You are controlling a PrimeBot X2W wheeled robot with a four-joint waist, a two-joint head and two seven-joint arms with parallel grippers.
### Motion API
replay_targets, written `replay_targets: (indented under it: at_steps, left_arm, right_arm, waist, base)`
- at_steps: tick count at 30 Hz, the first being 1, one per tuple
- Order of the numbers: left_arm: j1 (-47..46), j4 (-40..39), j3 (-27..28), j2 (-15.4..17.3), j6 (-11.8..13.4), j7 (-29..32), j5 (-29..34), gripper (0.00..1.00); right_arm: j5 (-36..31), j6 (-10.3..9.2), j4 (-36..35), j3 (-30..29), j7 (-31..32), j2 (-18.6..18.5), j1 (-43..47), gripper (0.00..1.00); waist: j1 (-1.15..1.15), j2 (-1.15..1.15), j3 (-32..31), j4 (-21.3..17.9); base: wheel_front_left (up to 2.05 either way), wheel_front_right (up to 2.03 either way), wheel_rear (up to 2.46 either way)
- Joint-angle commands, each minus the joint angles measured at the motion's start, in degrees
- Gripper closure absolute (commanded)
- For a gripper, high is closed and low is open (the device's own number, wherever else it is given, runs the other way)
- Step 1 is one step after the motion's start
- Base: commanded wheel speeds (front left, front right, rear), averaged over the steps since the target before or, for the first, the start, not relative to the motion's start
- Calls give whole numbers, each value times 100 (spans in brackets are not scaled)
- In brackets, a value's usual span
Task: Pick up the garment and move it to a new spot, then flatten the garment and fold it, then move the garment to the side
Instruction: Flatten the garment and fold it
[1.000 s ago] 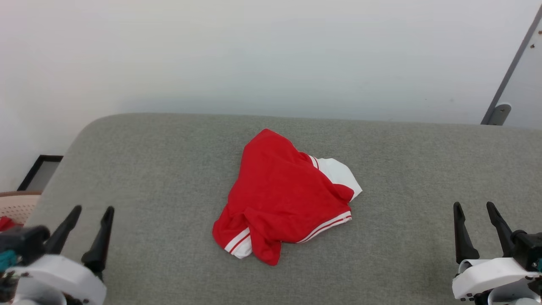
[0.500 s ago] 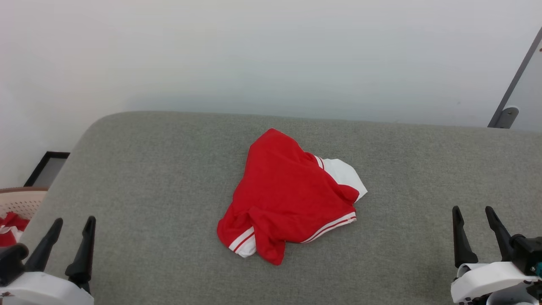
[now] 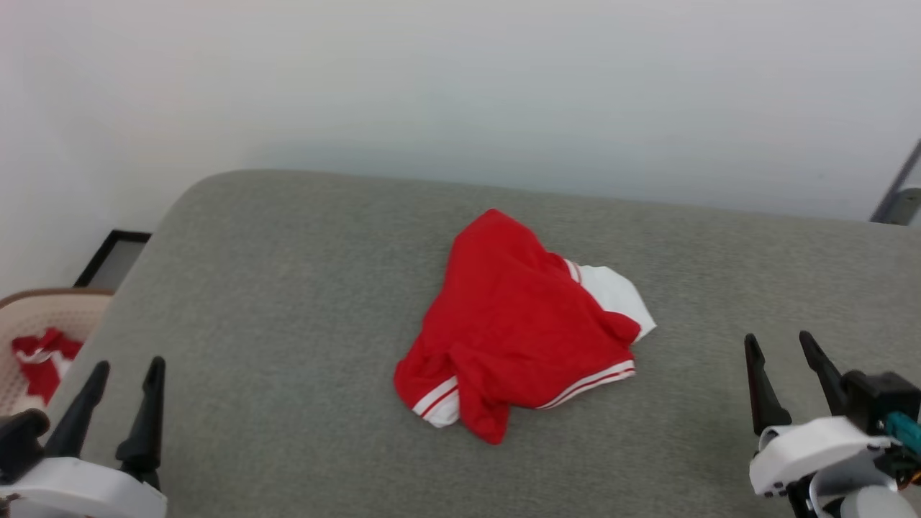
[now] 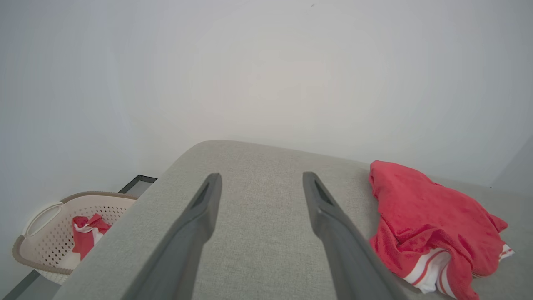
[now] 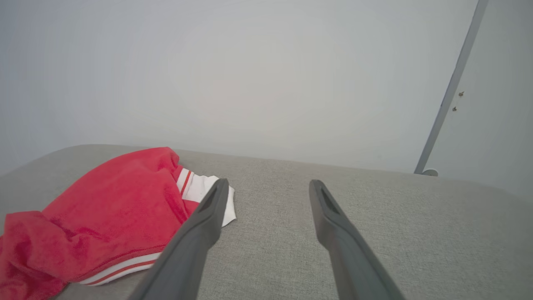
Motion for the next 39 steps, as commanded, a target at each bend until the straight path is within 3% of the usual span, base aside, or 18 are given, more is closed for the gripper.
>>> replay_targets:
  at_steps: [1, 13, 21, 25, 34, 35, 36, 37, 39]
  left_arm:
    - [-18, -40, -9, -28, 30, -3, 59, 0]
    - [-255, -608, -18, -477, 1, -2, 394, 0]
    - [-414, -589, 9, -931, -177, -1, 600, 0]
    - [-546, -472, 58, -1255, -346, -2, 764, 0]
    - [-698, -240, 225, -1643, -639, -2, 970, 0]
    - [-700, -213, 250, -1674, -655, -2, 983, 0]
    - [-700, -213, 250, -1674, -655, -2, 983, 0]
    - [-706, -185, 280, -1702, -687, -2, 1006, 0]
    - [-710, -150, 322, -1759, -735, -2, 1033, 0]
  right_arm:
    - [30, -7, 54, 45, 64, -48, -135, 0]
    - [-1, -7, 729, 147, 694, -560, -1331, 0]
    - [-20, -7, 1487, 221, 1382, -866, -2076, 0]
    - [45, -7, 2073, 374, 2107, -1019, -2421, 0]
    - [324, -6, 2826, 459, 3573, -1020, -2800, 0]
    - [334, -6, 2906, 476, 3738, -1007, -2825, 50]
    - [334, -6, 2906, 476, 3738, -1007, -2825, 50]
    - [328, -6, 2968, 511, 3885, -1015, -2848, 100]
    - [396, -6, 3011, 575, 4047, -1010, -2910, 100]
  waist:
    - [0, 0, 112, 265]
    - [0, 0, 886, 1230]
    - [0, 0, 1332, 1566]
    - [0, 0, 1529, 1685]
    - [0, 0, 1762, 1764]
    - [0, 0, 1775, 1765]
    - [0, 0, 1775, 1765]
    - [0, 0, 1785, 1765]
    - [0, 0, 1797, 1756]
  base:
    - [0, 0, 0]
    - [0, 0, 0]
    - [0, 0, 0]
    - [0, 0, 0]
    - [0, 0, 0]
    - [0, 0, 0]
    - [0, 0, 0]
    - [0, 0, 0]
    - [0, 0, 0]
